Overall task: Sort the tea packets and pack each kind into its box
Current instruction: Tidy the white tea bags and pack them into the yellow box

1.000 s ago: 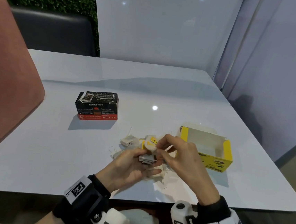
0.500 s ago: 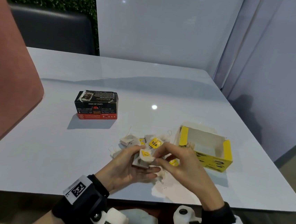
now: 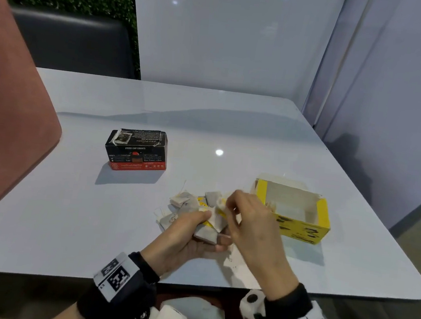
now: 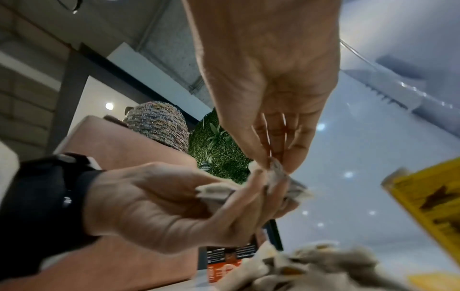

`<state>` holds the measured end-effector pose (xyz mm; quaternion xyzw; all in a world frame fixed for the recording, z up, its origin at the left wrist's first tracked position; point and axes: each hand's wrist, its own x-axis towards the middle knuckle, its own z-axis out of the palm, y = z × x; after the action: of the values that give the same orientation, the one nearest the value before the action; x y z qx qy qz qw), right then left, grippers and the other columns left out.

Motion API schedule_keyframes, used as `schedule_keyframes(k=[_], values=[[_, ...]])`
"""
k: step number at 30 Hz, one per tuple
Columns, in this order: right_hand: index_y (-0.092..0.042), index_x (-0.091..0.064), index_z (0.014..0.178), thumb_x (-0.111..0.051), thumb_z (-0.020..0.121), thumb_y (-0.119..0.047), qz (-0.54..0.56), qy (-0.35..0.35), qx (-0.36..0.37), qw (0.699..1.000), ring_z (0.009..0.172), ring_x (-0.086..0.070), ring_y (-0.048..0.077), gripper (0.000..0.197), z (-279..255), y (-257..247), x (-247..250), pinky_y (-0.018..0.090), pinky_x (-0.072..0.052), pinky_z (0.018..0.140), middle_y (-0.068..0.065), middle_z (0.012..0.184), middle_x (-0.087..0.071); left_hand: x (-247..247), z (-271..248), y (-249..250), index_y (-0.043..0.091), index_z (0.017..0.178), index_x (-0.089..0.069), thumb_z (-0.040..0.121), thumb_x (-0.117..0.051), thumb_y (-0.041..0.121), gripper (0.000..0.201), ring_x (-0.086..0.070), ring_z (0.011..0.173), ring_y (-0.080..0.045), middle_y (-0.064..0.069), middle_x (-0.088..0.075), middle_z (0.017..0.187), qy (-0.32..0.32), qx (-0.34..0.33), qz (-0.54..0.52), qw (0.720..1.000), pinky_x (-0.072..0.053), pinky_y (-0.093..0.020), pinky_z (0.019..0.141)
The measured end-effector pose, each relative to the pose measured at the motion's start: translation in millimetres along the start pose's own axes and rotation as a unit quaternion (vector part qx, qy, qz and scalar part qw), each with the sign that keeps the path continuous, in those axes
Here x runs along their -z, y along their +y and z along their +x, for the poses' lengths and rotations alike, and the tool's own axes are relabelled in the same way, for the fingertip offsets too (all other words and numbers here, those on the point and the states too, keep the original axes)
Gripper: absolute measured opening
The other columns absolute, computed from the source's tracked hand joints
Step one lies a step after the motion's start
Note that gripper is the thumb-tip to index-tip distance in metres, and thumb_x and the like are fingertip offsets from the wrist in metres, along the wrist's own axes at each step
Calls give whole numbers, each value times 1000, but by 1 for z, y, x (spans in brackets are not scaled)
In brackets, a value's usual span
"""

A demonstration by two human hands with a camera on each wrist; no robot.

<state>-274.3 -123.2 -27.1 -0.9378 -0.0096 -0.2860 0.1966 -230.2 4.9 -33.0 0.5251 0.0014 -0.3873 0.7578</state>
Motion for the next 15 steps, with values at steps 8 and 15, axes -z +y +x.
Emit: schedule_keyframes(k=[8, 15], values=[[-10, -55, 99, -65, 83, -15, 50, -128, -18, 990, 90, -53, 22, 20, -6, -1, -9, 37, -49, 69, 4, 98, -54, 1, 0, -3, -2, 99, -60, 99, -34, 17, 32, -65, 70, -21, -16, -68, 82, 6, 1, -72, 997, -57, -32, 54], [-11, -55, 71, -75, 69, -7, -25, -107, 1, 994, 68, -58, 22, 20, -5, 2, -13, 20, -34, 53, 3, 73, -56, 3, 2, -2, 0, 101, -64, 99, -35, 28, 41, -69, 74, -24, -16, -69, 89, -22, 43, -144, 988, -59, -38, 59]])
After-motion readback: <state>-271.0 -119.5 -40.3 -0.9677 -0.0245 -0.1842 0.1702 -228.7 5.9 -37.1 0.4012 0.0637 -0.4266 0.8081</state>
